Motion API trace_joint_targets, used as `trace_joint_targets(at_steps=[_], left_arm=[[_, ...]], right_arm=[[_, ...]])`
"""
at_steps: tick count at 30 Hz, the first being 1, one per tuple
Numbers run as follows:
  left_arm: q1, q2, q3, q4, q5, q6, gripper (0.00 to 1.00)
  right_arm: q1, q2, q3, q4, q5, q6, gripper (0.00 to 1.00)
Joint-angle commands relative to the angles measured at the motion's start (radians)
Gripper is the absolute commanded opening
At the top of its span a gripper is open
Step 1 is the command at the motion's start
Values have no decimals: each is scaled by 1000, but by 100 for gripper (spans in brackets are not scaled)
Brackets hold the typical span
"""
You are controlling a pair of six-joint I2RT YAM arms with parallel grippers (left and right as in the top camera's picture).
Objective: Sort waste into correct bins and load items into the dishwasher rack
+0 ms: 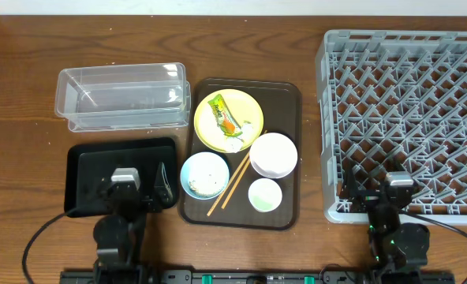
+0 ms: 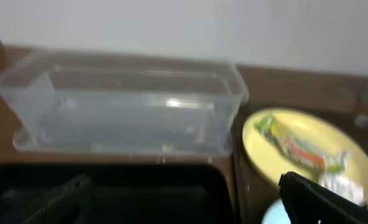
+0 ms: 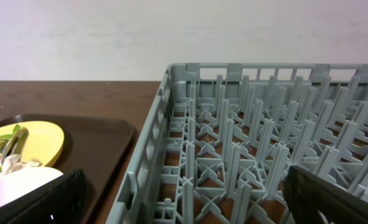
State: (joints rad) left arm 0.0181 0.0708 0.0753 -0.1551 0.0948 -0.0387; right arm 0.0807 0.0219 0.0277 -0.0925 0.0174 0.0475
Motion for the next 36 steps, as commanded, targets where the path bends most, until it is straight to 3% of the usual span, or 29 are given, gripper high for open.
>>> trace_joint_targets(at_steps=[1,10,16,25,30,36], left_arm=[[5,85,85,-34,26,-15,97],[5,501,426,-222,32,-15,97],[5,783,674,-425,124,-15,97],[5,1002,949,-788,183,-15,97],[5,1003,953,-789,223,-15,97],[0,1014,953,-639,223,-122,97]], right_arm=[[-10,38,77,-24,19,0,99],[-10,336,340,-161,51,0,99],[-10,589,565,-344,49,0,99],[-10,871,855,-657,45,0,99],[-10,912,872,-655,46,0,99],[-9,911,872,-649,23,0,99]])
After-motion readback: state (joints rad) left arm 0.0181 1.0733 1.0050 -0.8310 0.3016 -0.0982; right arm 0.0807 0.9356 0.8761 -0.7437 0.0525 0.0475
